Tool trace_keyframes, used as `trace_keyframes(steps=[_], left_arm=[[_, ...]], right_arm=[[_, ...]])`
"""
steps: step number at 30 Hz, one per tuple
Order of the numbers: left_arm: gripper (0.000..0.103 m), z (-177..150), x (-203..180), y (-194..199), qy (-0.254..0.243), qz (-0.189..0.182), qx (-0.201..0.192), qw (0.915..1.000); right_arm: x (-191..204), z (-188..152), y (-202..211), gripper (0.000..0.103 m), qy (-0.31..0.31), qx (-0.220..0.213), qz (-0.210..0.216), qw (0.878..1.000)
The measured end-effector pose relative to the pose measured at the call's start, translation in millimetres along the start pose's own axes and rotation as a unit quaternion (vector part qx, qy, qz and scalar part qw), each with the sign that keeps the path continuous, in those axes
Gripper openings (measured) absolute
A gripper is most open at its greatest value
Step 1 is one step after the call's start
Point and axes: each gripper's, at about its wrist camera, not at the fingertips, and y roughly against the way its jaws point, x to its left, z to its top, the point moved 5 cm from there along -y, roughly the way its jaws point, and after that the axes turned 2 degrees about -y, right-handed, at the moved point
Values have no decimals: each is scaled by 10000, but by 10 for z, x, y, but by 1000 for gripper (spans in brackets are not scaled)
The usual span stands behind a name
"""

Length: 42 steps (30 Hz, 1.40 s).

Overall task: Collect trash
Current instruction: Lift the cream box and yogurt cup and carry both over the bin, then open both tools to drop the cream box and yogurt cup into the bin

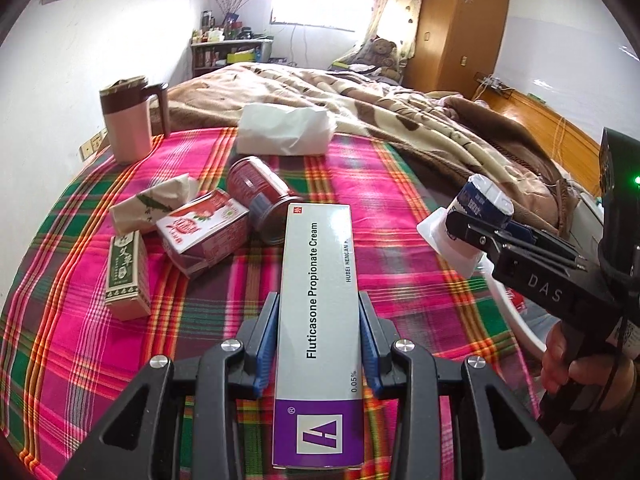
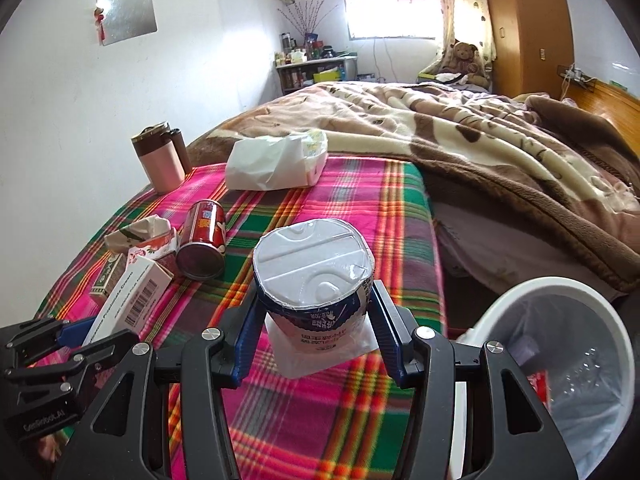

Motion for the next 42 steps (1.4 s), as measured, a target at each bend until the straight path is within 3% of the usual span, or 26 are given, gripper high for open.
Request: trace_keyframes(steps=[22, 42], left_arm=[[38, 165, -936, 93, -710, -753, -216, 9944], [38, 213, -1933, -184, -1237, -1567, 89, 9798]], right_arm=[[-693, -149, 631, 53, -539, -371, -738, 9951], [-1401, -418, 883, 53, -1068, -212, -1469, 9831]])
